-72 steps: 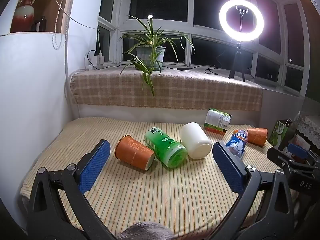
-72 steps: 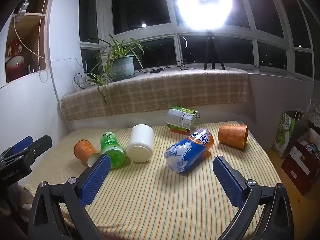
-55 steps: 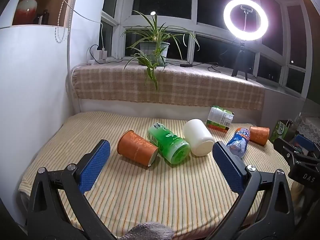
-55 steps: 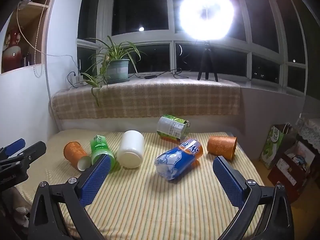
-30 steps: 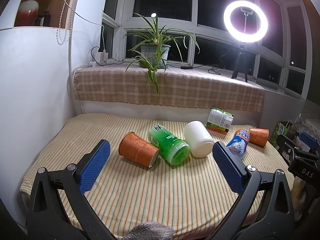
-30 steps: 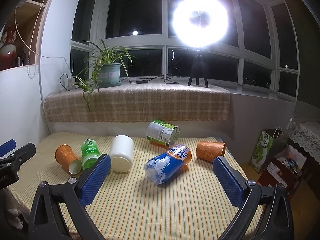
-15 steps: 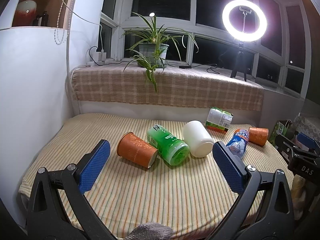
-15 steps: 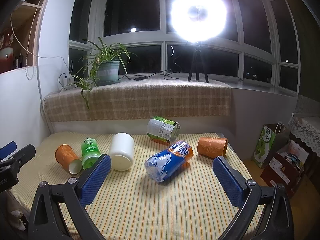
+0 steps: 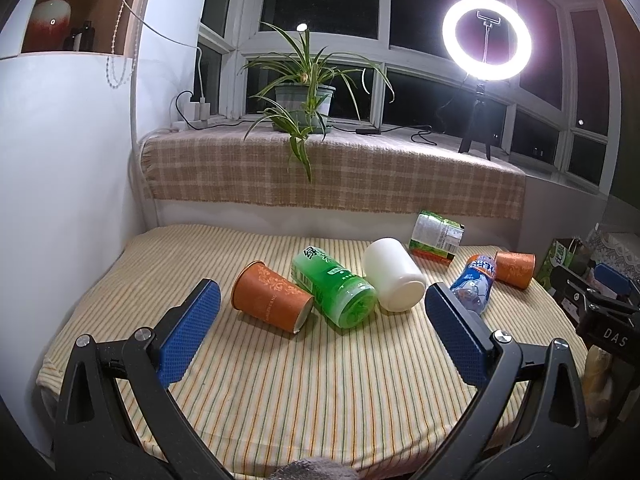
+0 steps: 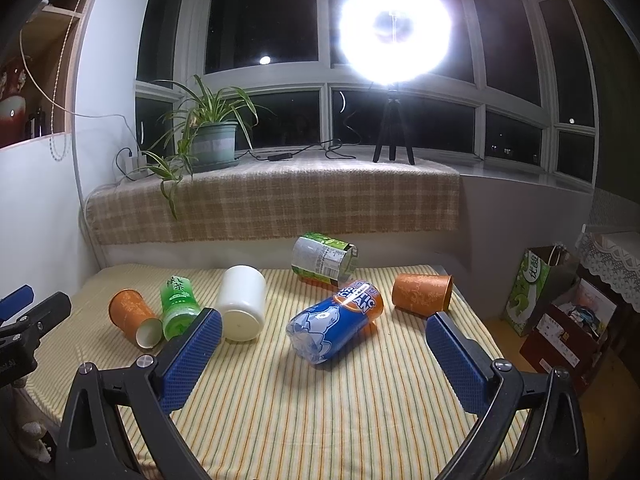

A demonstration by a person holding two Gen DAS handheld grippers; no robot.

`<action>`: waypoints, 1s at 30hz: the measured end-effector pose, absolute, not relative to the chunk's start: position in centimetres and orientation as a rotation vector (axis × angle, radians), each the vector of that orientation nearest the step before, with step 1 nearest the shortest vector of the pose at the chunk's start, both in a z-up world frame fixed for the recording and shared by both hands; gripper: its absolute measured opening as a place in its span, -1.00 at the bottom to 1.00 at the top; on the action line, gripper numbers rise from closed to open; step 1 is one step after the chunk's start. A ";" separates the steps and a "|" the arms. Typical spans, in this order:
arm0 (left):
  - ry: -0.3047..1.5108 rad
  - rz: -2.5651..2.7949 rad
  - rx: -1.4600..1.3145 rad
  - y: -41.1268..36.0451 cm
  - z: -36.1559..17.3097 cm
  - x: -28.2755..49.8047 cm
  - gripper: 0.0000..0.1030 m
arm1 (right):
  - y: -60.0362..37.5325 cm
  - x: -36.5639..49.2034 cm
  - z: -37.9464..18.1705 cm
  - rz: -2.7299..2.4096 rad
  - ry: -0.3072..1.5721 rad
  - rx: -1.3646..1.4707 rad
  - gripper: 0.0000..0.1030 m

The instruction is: Flip cup upright

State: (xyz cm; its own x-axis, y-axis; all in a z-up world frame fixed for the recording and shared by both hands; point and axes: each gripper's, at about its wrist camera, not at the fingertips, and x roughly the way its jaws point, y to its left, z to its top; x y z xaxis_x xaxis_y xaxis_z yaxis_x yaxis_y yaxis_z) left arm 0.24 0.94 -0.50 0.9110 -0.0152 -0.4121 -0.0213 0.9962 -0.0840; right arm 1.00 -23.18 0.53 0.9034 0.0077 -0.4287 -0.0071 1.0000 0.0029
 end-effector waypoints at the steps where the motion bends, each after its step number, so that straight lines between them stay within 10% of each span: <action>1: 0.424 0.003 -0.088 0.9 -0.5 0.2 1.00 | -23.2 1.0 0.6 0.008 0.443 0.002 1.00; 30: 0.461 -0.076 -0.072 -0.5 -0.8 2.0 1.00 | -24.2 0.8 0.0 -0.003 0.441 0.012 1.00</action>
State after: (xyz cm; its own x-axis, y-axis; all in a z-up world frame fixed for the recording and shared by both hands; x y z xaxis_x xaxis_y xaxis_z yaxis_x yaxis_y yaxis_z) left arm 2.00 -0.46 -0.82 0.8927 -0.0895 -0.4416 0.0571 0.9946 -0.0861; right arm 0.82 -24.16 -0.01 0.9044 0.0001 -0.4266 0.0052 0.9999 0.0112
